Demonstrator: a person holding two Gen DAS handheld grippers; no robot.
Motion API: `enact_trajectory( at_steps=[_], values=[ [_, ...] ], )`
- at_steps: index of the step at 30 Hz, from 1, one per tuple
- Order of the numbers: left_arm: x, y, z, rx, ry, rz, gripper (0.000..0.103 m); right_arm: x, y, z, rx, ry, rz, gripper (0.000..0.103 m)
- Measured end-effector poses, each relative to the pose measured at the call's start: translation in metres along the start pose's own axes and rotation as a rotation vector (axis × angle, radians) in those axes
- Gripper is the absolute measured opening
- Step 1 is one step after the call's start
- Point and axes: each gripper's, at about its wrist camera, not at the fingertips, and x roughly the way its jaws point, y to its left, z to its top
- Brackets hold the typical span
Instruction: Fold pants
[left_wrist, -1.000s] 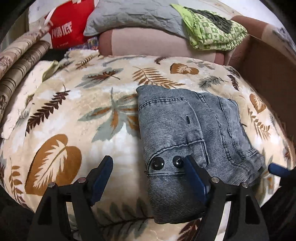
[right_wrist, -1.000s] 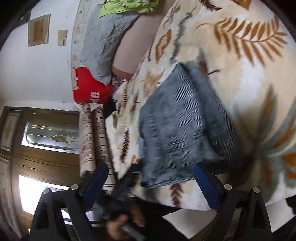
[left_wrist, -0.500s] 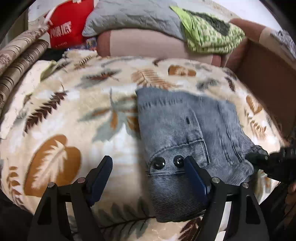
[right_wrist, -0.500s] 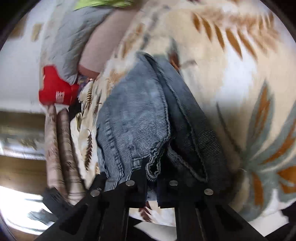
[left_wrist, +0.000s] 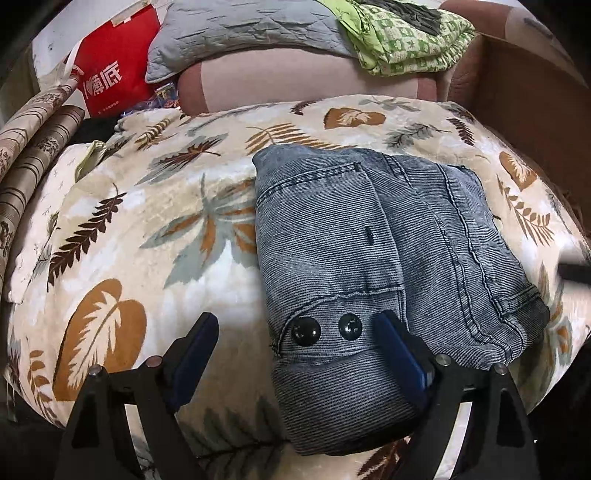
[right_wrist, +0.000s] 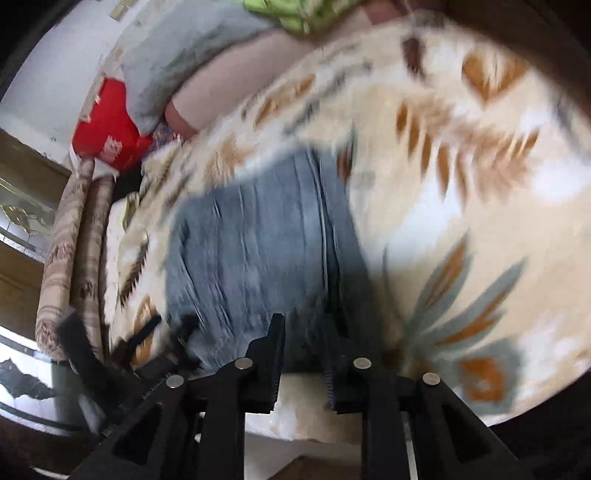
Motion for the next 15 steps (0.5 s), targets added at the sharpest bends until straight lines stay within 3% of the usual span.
enact_trajectory(
  at_steps=[3,5,8,9,10,11,12,15],
  values=[
    [0.000,0.000,-0.002,-0.006,-0.004,-0.003,0.089,-0.012,0.027,0.031,-0.042,-0.032,0.079,0.041],
    [0.000,0.001,-0.001,-0.006,-0.002,-0.010,0.089,0.009,0.048,0.061,-0.068,0.003,0.185,0.059],
    [-0.001,0.002,-0.002,-0.016,-0.006,-0.020,0.089,0.055,0.054,0.087,-0.067,0.079,0.278,0.059],
    [-0.002,0.003,0.000,-0.022,-0.005,-0.035,0.089,0.076,0.044,0.089,-0.060,0.100,0.213,0.059],
    [-0.005,0.007,0.001,-0.035,-0.012,-0.073,0.088,0.112,0.023,0.089,-0.006,0.175,0.077,0.054],
    [-0.010,0.011,0.003,-0.052,-0.017,-0.102,0.087,0.136,0.003,0.085,0.052,0.222,0.065,0.051],
    [-0.018,0.018,0.005,-0.075,-0.033,-0.126,0.087,0.135,0.000,0.085,0.055,0.193,0.094,0.049],
    [-0.049,0.048,0.009,-0.235,-0.163,-0.150,0.088,0.123,0.014,0.082,-0.059,0.195,0.027,0.048]
  ],
)
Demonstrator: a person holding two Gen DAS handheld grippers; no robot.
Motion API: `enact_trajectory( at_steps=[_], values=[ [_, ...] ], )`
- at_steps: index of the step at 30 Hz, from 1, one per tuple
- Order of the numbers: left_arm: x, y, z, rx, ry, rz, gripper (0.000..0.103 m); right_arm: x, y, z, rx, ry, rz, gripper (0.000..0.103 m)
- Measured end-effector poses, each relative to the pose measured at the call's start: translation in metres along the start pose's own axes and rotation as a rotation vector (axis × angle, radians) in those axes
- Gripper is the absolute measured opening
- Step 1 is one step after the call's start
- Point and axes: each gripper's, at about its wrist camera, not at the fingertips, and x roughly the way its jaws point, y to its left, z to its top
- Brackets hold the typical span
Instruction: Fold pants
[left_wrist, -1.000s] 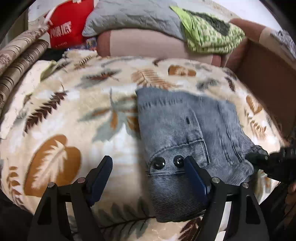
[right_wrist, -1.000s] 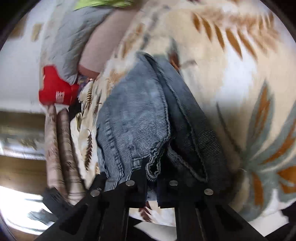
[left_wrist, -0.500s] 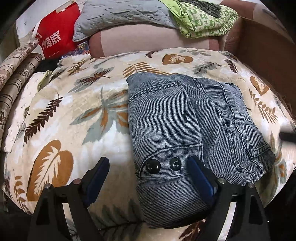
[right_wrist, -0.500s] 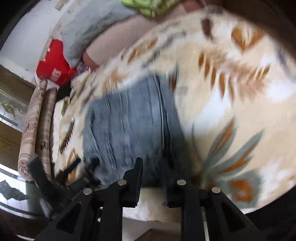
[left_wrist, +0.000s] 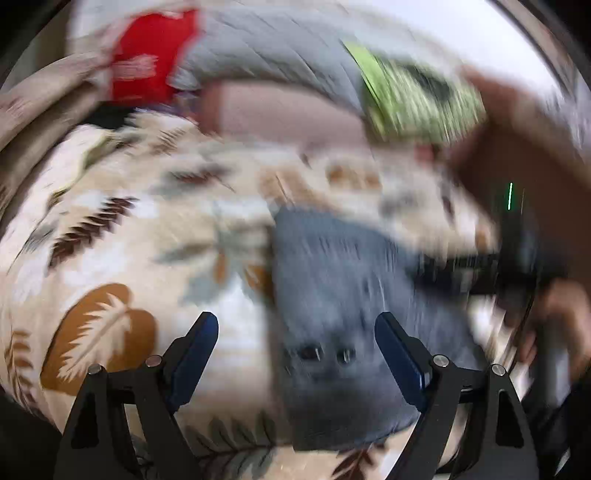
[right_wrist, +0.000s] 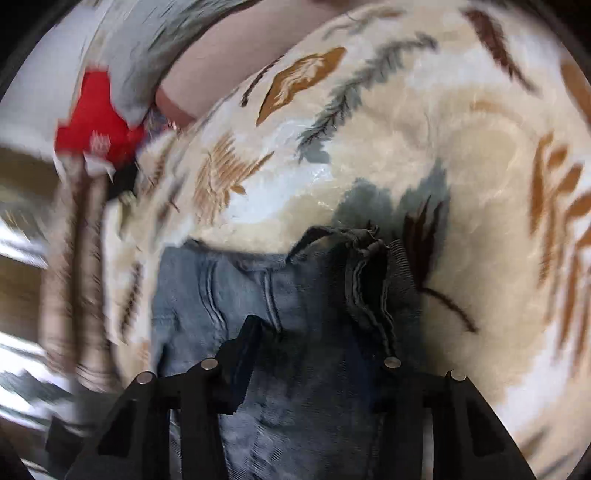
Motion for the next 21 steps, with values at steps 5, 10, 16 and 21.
enact_trajectory(
  at_steps=[5,10,16,21],
  values=[
    [0.057,-0.005,-0.032,0.053,0.239,0.025,0.090,0.003,0.023,0.009,-0.047,0.071,-0.103,0.056],
    [0.054,-0.007,-0.030,0.066,0.220,0.027,0.090,-0.021,0.114,0.040,-0.352,0.059,-0.279,0.085],
    [0.055,-0.002,-0.032,0.050,0.220,0.001,0.090,0.053,0.211,0.077,-0.629,0.245,-0.354,0.092],
    [0.057,-0.002,-0.032,0.053,0.213,-0.018,0.090,0.121,0.208,0.071,-0.669,0.470,-0.451,0.066]
  ],
)
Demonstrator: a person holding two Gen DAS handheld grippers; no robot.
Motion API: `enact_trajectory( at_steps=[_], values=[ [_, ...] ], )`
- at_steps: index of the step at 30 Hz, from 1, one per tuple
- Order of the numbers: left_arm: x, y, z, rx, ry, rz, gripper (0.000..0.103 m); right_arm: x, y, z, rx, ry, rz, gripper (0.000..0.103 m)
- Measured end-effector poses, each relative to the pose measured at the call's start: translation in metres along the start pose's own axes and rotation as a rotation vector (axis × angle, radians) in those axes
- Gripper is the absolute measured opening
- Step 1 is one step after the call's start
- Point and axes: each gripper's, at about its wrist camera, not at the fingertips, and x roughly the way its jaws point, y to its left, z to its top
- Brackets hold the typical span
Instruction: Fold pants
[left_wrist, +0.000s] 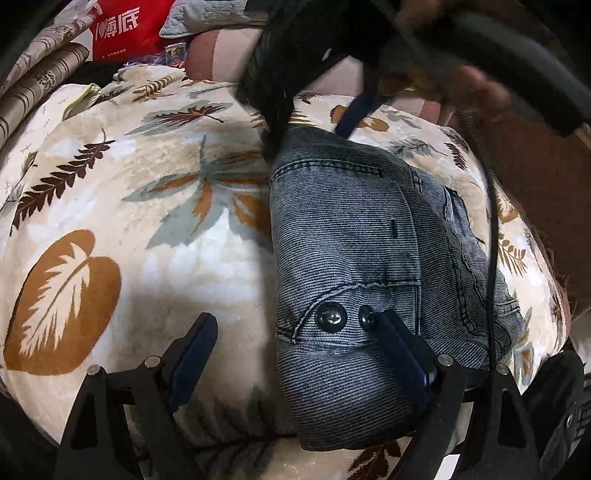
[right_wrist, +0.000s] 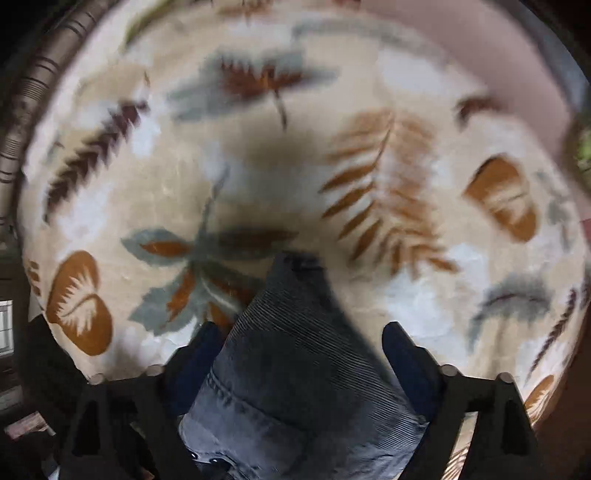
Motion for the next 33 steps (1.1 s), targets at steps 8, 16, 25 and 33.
enact_trajectory(
  at_steps=[8,16,25,33],
  values=[
    [-0.001,0.001,-0.001,-0.007,-0.011,-0.008,0.090,0.015,-0.029,-0.005,0.176,-0.079,0.089,0.033],
    [-0.001,0.004,-0.003,-0.023,-0.024,-0.017,0.090,-0.048,-0.088,-0.087,0.439,-0.422,0.152,0.050],
    [-0.005,0.003,-0.005,-0.041,-0.046,-0.014,0.090,0.025,-0.126,-0.206,0.632,-0.409,0.372,0.052],
    [-0.010,0.003,-0.004,-0.022,-0.064,-0.016,0.090,-0.004,-0.093,-0.264,0.602,-0.551,0.407,0.068]
  ],
)
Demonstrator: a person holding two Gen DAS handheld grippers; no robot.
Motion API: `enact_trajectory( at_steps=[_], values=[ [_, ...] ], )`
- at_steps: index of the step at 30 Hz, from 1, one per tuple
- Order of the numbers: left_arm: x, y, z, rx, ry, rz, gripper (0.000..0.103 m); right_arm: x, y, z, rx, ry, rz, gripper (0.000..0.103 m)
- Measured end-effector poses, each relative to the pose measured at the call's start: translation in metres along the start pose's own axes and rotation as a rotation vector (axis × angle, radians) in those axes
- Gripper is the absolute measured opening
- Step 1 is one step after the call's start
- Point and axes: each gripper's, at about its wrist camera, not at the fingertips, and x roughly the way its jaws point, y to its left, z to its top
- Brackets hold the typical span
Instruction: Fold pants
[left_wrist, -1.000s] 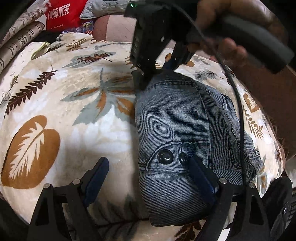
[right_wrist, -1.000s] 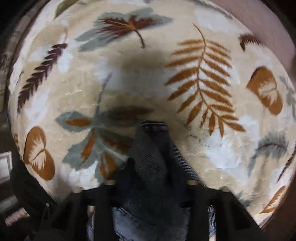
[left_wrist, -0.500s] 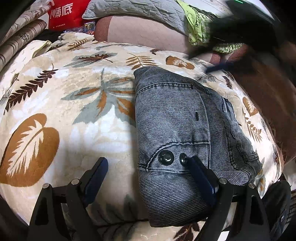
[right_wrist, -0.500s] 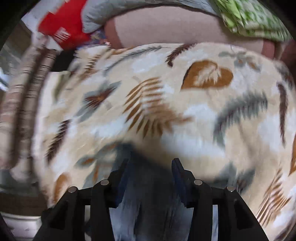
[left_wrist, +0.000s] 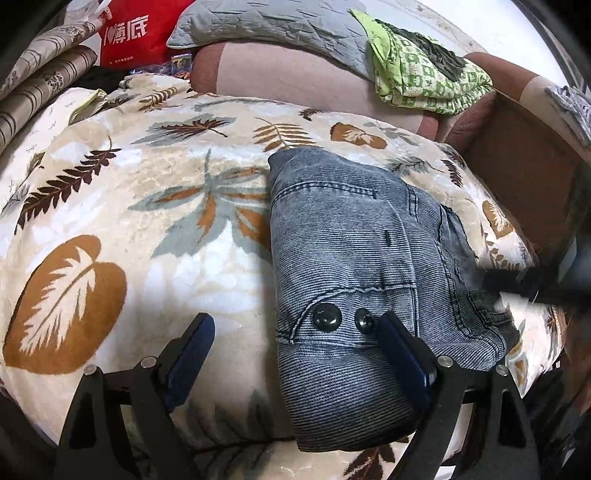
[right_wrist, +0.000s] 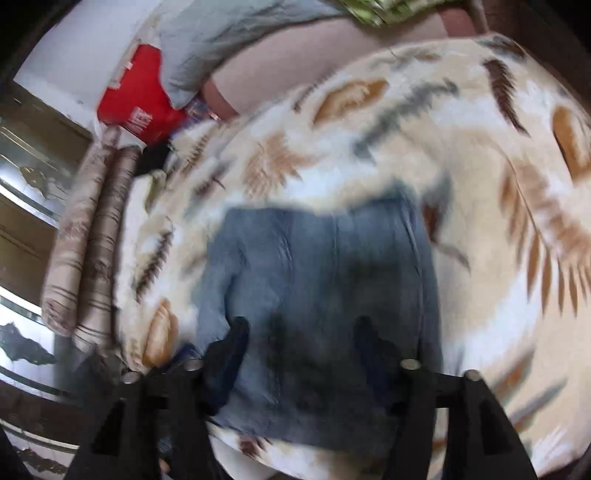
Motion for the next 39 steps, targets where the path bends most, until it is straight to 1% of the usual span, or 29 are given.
enact_trajectory(
  at_steps=[1,2,3,4,5,6,7,8,9,10,11,12,13,14,15,16,17,18,19,20,21,22,24,27,29,31,35,37,39],
  values=[
    [0.000,0.000,0.002,-0.004,0.014,-0.011,0.090,0.018,-0.012,-0.011,0.019,0.060,-0.050,0.068],
    [-0.003,0.001,0.004,-0.020,0.012,-0.009,0.090,0.022,-0.017,-0.018,0.018,0.050,-0.045,0.067],
    [-0.007,0.002,0.006,-0.035,-0.004,-0.010,0.090,0.010,-0.015,-0.021,0.027,0.007,-0.033,0.067],
    [-0.012,0.003,0.010,-0.045,-0.025,-0.013,0.090,-0.002,-0.011,-0.022,0.050,-0.010,-0.032,0.067],
    [-0.021,0.004,0.015,-0.051,-0.056,-0.008,0.090,-0.011,-0.008,-0.024,0.057,-0.033,-0.015,0.067],
    [-0.029,0.004,0.020,-0.057,-0.091,-0.007,0.090,-0.024,-0.004,-0.029,0.062,-0.082,0.021,0.068],
    [-0.038,0.006,0.025,-0.066,-0.145,0.003,0.090,-0.033,-0.001,-0.040,0.061,-0.117,0.047,0.072],
    [-0.042,0.007,0.030,-0.072,-0.171,0.020,0.090,-0.030,0.000,-0.047,0.035,-0.101,0.044,0.074],
    [-0.042,0.010,0.035,-0.085,-0.177,0.032,0.090,-0.022,-0.001,-0.053,0.020,-0.076,0.027,0.075],
    [-0.039,0.015,0.041,-0.114,-0.164,0.046,0.090,-0.002,-0.013,-0.060,0.038,-0.002,0.006,0.075],
    [-0.034,0.019,0.045,-0.135,-0.128,0.050,0.090,0.001,-0.022,-0.065,0.066,-0.009,0.025,0.075],
    [-0.031,0.025,0.046,-0.158,-0.102,0.038,0.090,-0.007,-0.027,-0.066,0.101,-0.052,0.059,0.074],
    [-0.031,0.029,0.045,-0.184,-0.097,0.034,0.090,-0.017,-0.028,-0.064,0.146,-0.051,0.068,0.074],
    [-0.032,0.034,0.043,-0.201,-0.096,0.046,0.090,-0.023,-0.027,-0.064,0.152,-0.054,0.057,0.074],
    [-0.032,0.036,0.041,-0.206,-0.093,0.052,0.090,-0.030,-0.024,-0.063,0.142,-0.070,0.035,0.074],
    [-0.031,0.039,0.039,-0.208,-0.085,0.054,0.090,-0.042,-0.018,-0.063,0.107,-0.110,0.028,0.074],
    [-0.030,0.042,0.036,-0.208,-0.076,0.058,0.090,-0.045,-0.015,-0.064,0.087,-0.127,0.051,0.075],
    [-0.028,0.044,0.035,-0.207,-0.072,0.065,0.090,-0.043,-0.016,-0.064,0.081,-0.124,0.073,0.075],
    [-0.027,0.047,0.029,-0.210,-0.058,0.069,0.090,-0.036,-0.020,-0.067,0.090,-0.093,0.071,0.076],
    [-0.026,0.049,0.027,-0.216,-0.047,0.064,0.090,-0.015,-0.029,-0.071,0.110,-0.012,0.057,0.077],
    [-0.026,0.052,0.024,-0.221,-0.035,0.055,0.090,-0.006,-0.033,-0.072,0.108,-0.015,0.069,0.076],
    [-0.025,0.055,0.021,-0.225,-0.018,0.046,0.090,-0.014,-0.031,-0.072,0.106,-0.052,0.075,0.076],
    [-0.024,0.058,0.020,-0.230,-0.010,0.050,0.090,-0.027,-0.025,-0.067,0.113,-0.033,0.056,0.076],
    [-0.022,0.062,0.022,-0.240,-0.002,0.034,0.090,-0.041,-0.019,-0.059,0.081,-0.074,0.057,0.076],
    [-0.018,0.063,0.022,-0.234,0.022,0.026,0.090,-0.056,-0.030,-0.061,0.116,-0.110,0.088,0.076],
    [-0.014,0.062,0.022,-0.237,0.053,0.010,0.090,-0.063,-0.045,-0.059,0.155,-0.128,0.083,0.076],
    [-0.006,0.055,0.023,-0.194,0.101,-0.025,0.090,-0.079,-0.082,-0.058,0.208,-0.129,0.096,0.076],
    [-0.004,0.052,0.027,-0.179,0.099,-0.042,0.090,-0.081,-0.099,-0.052,0.235,-0.126,0.124,0.076],
    [0.000,0.051,0.032,-0.184,0.118,-0.069,0.090,-0.078,-0.109,-0.042,0.246,-0.118,0.163,0.076]
  ],
)
